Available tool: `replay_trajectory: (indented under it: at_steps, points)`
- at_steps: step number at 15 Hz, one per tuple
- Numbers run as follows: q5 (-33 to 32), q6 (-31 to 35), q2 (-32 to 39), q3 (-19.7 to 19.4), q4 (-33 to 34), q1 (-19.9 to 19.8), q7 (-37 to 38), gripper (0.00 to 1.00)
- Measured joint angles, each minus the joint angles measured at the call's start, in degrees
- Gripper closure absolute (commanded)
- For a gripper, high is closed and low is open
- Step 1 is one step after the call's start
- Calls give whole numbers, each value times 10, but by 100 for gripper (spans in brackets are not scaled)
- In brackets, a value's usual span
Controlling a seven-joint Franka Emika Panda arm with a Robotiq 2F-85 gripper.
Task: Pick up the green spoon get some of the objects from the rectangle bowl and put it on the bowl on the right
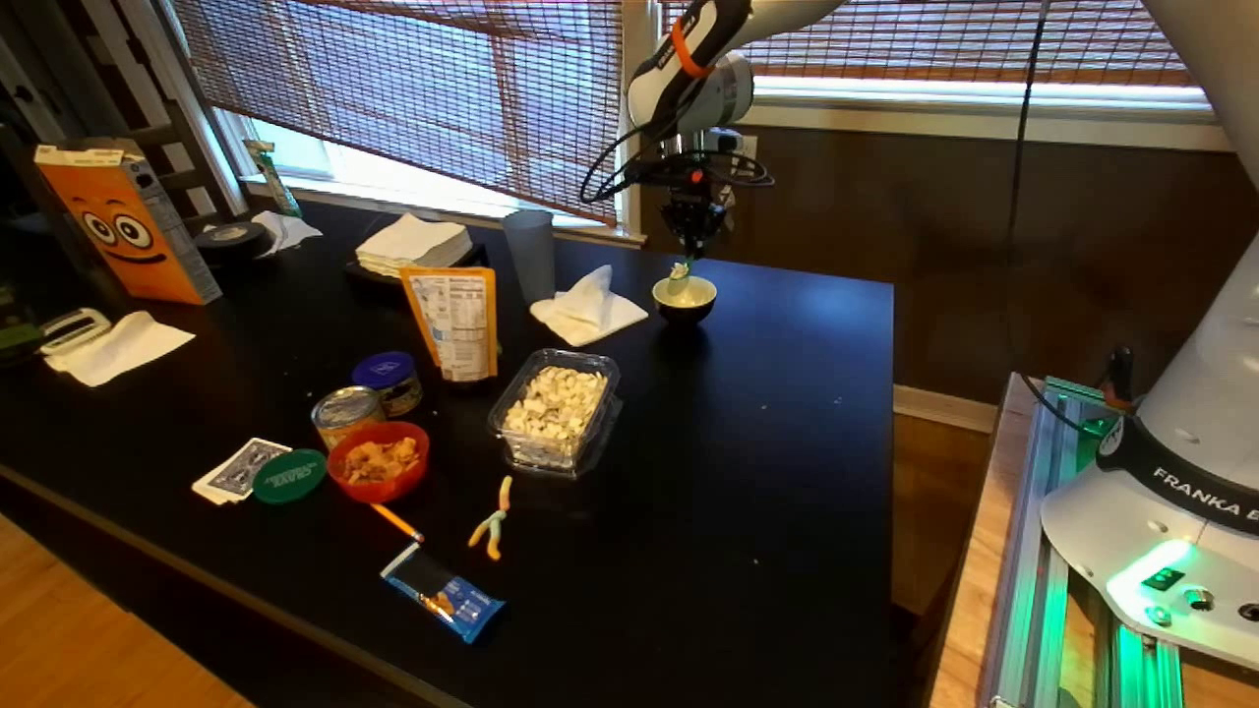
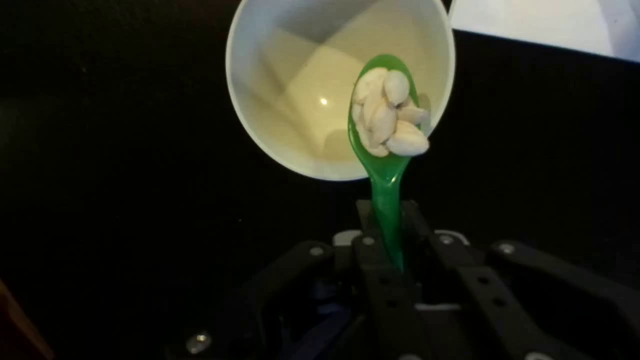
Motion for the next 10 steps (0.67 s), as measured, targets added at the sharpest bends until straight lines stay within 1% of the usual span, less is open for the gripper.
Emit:
replay_trajectory:
  at_steps: [4,10]
  points:
    - [-53,32,3,-27,-25,34,74,96]
    - [-132,76,-7,-64,-77,87,163,96]
